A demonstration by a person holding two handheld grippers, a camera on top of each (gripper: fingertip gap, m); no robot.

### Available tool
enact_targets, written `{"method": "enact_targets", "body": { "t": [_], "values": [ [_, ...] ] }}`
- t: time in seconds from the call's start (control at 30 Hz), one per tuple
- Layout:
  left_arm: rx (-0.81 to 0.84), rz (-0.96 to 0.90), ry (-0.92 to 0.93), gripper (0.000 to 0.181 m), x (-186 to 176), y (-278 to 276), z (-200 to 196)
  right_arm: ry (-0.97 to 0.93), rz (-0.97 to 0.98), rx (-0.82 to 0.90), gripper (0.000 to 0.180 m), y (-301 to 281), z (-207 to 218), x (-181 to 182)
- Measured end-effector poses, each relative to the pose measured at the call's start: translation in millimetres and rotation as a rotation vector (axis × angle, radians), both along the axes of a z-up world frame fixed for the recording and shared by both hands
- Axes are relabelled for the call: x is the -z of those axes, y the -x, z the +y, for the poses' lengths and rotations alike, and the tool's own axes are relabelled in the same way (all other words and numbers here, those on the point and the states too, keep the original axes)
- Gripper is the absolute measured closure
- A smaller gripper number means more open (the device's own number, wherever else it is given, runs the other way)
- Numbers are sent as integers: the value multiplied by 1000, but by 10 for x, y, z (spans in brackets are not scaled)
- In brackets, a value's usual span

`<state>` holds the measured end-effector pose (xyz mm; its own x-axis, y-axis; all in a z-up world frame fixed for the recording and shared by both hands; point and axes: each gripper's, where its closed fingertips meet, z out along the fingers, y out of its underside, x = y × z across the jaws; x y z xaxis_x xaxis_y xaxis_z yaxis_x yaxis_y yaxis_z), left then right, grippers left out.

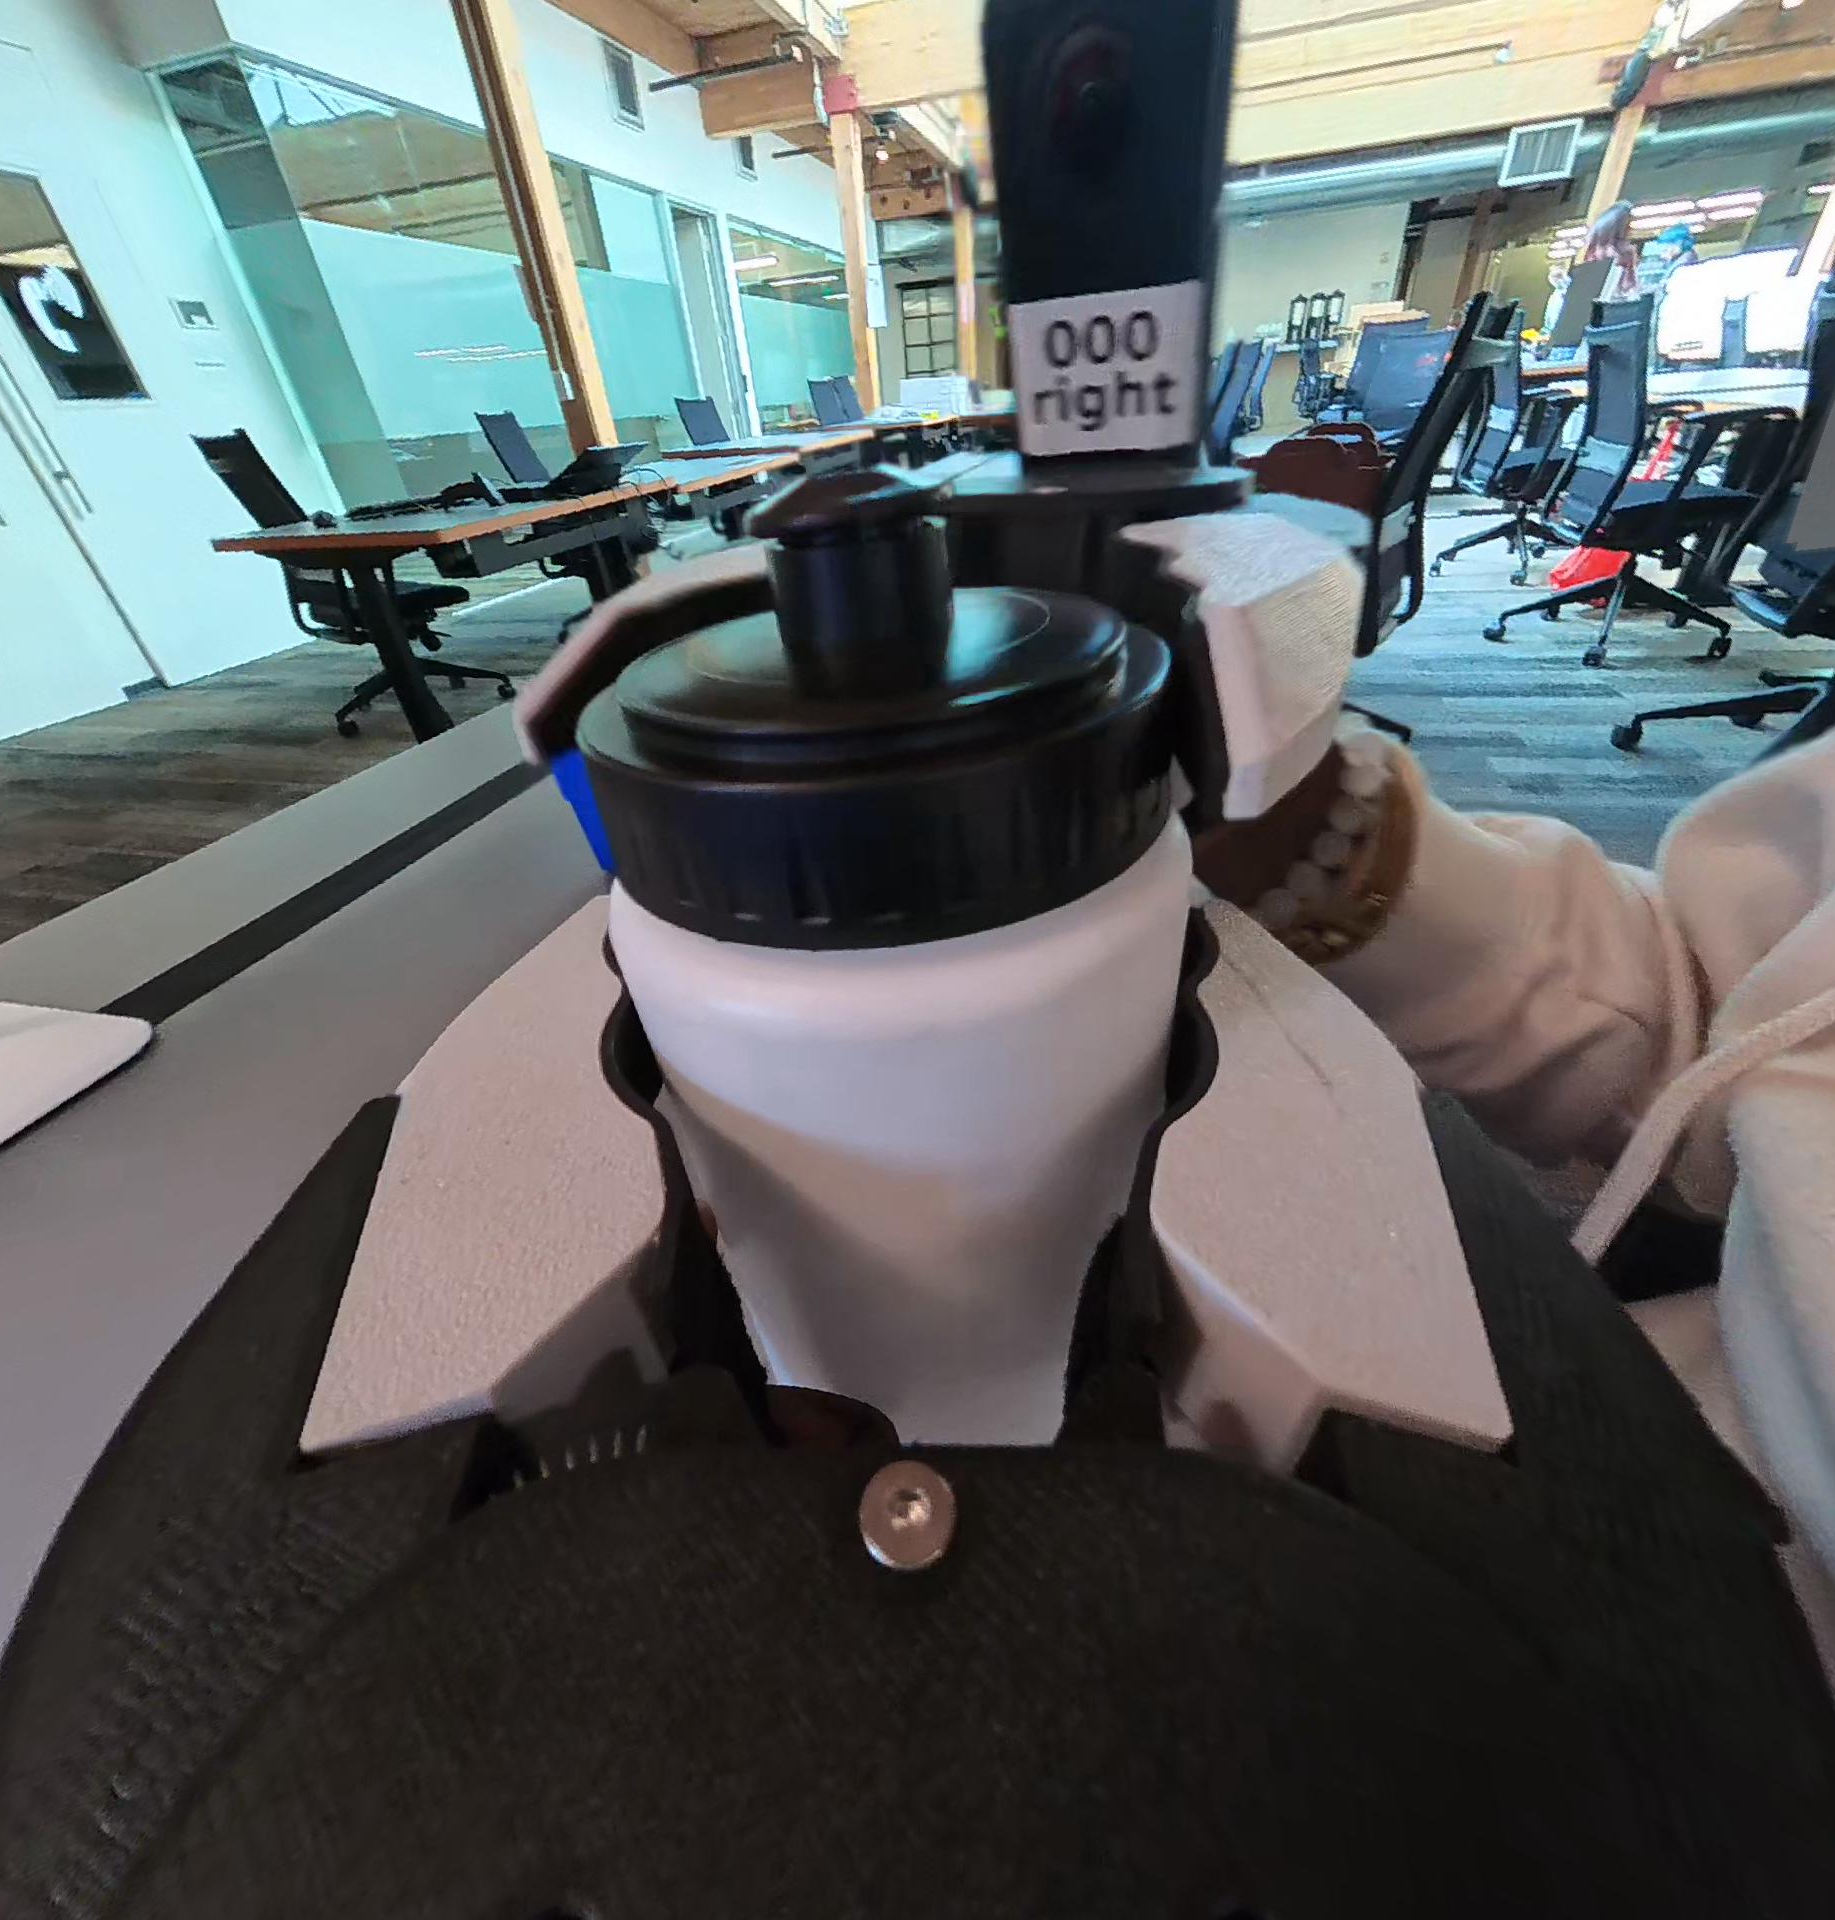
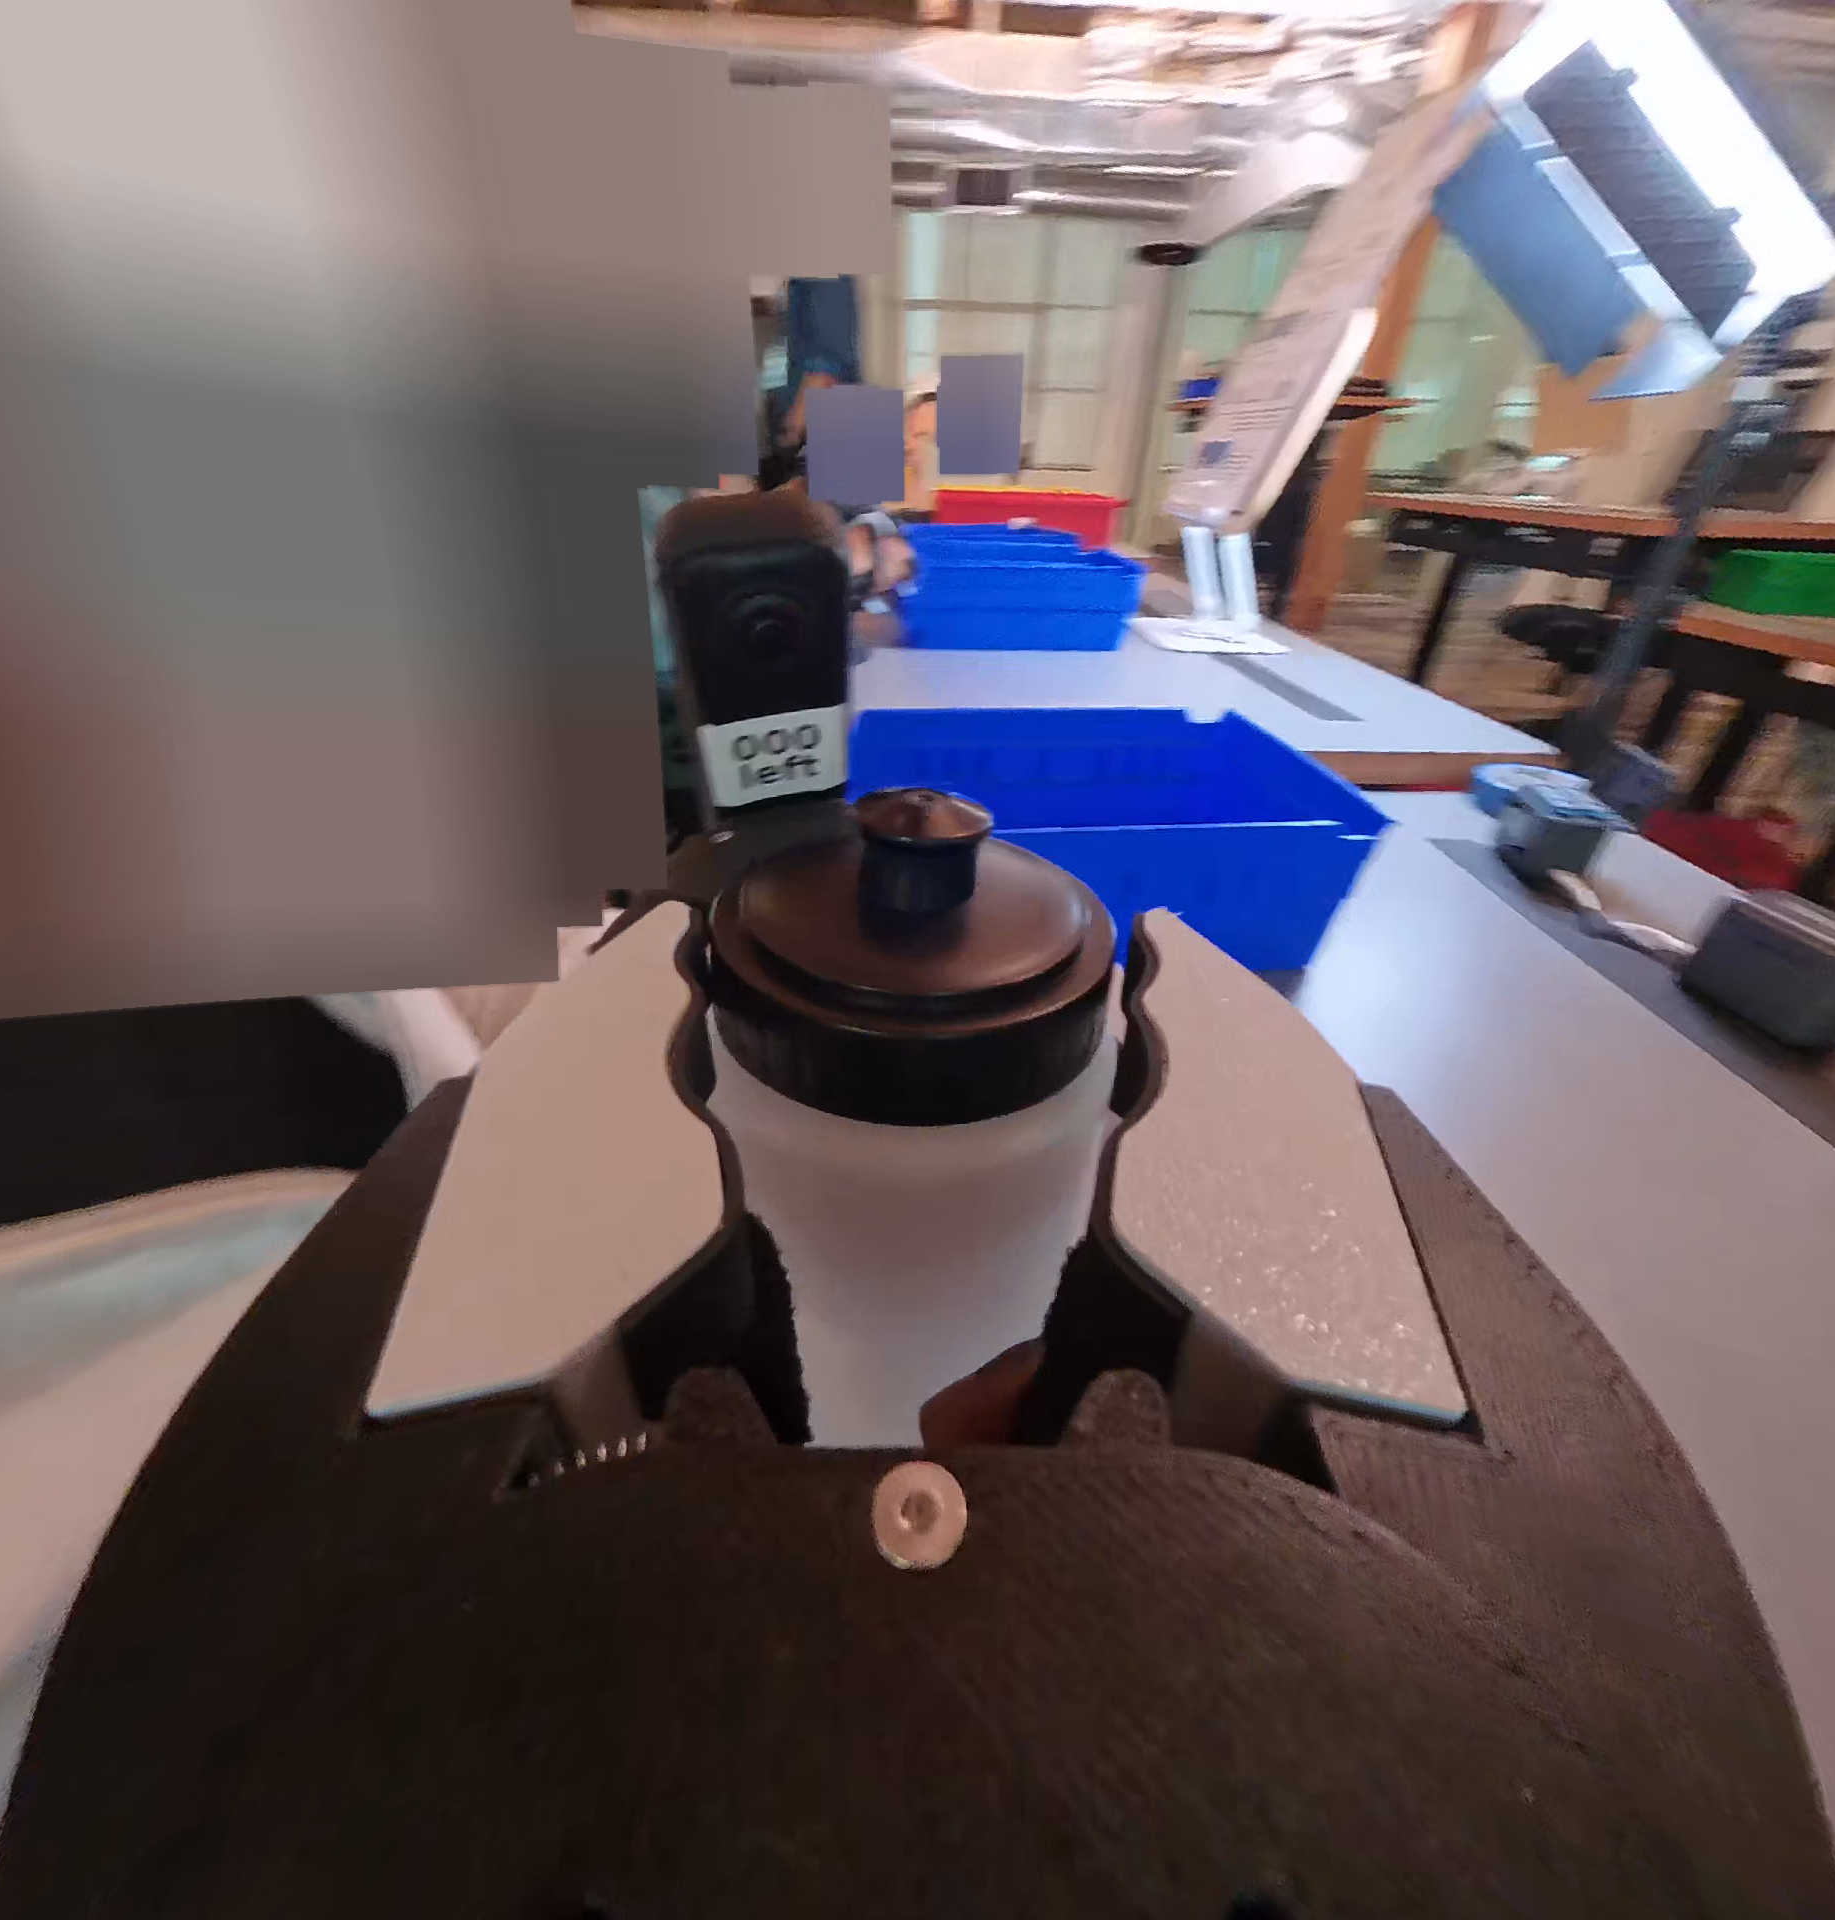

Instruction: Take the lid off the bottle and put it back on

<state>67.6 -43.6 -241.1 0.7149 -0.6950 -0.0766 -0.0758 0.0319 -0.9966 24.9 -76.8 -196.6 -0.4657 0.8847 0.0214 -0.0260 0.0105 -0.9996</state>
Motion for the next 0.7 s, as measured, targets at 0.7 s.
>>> {"method": "enact_targets", "body": {
  "t": [0.7],
  "values": [
    [10, 8, -4, 83, 4, -16, -14, 0, 1, -52, 106, -29, -21, -34]
  ]
}}
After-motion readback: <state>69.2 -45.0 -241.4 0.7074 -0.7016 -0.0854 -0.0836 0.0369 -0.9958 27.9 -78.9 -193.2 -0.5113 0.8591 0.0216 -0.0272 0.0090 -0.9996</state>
